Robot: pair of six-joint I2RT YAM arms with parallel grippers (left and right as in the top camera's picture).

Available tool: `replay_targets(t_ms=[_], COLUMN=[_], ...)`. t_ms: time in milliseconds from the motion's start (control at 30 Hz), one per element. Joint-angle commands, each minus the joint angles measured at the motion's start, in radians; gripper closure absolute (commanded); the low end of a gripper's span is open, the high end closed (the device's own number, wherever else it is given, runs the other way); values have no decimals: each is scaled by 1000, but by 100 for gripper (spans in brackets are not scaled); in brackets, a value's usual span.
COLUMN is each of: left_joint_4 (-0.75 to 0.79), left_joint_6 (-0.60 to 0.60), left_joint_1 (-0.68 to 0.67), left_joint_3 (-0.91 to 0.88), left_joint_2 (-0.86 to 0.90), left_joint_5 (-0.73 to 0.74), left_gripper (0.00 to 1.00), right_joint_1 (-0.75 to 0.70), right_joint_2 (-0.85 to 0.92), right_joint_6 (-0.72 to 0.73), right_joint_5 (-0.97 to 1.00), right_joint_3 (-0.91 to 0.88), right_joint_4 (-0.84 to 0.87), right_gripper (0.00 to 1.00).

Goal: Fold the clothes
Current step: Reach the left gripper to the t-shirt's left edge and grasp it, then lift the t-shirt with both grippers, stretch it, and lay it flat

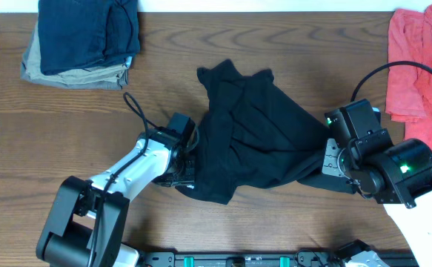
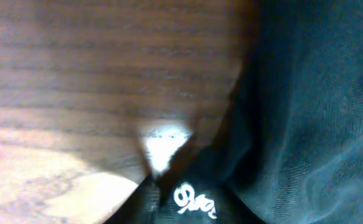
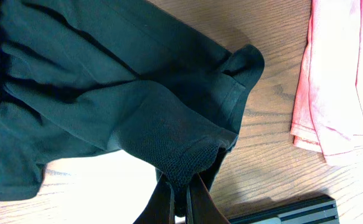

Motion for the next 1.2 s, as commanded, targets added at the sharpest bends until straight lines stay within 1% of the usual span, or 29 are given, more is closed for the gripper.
replay_targets(t_ms=[0, 133, 267, 400, 533, 633, 767, 833, 900, 1000, 1167], left_joint_4=[-3, -42, -90, -174, -306, -417, -561, -621, -666, -728, -852], left_joint_6=[3, -1, -6, -28, -48, -57, -109, -135, -136, -135, -134], left_joint_1=[-2, -2, -2, -2, -2, -2, -2, -2, -2, -2, -2], left_joint_3=[-13, -5, 11, 64, 156, 242, 382, 461, 538, 665, 943], left_joint_2=[28, -6, -88, -235, -404, -528, -668, -726, -768, -796, -773], left_joint_5=[10, 10, 6, -8, -53, -116, -228, -266, -283, -286, -301], left_gripper=[94, 94, 94, 94, 94, 94, 94, 94, 94, 94, 94], right_joint_1=[-8, -8, -8, -8, -8, -8, -11, -11, -11, -13, -14], right_joint_2=[-1, -1, -1, -1, -1, -1, -1, -1, -1, -1, -1], right_joint_6=[13, 13, 13, 12, -6, -13, -74, -87, -105, -117, -129], right_joint_5=[19, 18, 19, 18, 18, 14, -58, -60, -52, -53, -43], right_joint_3=[-1, -1, -1, 0, 14, 58, 176, 246, 319, 437, 633], right_joint_4=[2, 3, 11, 43, 68, 61, 40, 11, -25, -87, -185], right_gripper=[99, 99, 99, 99, 99, 99, 99, 99, 99, 99, 99])
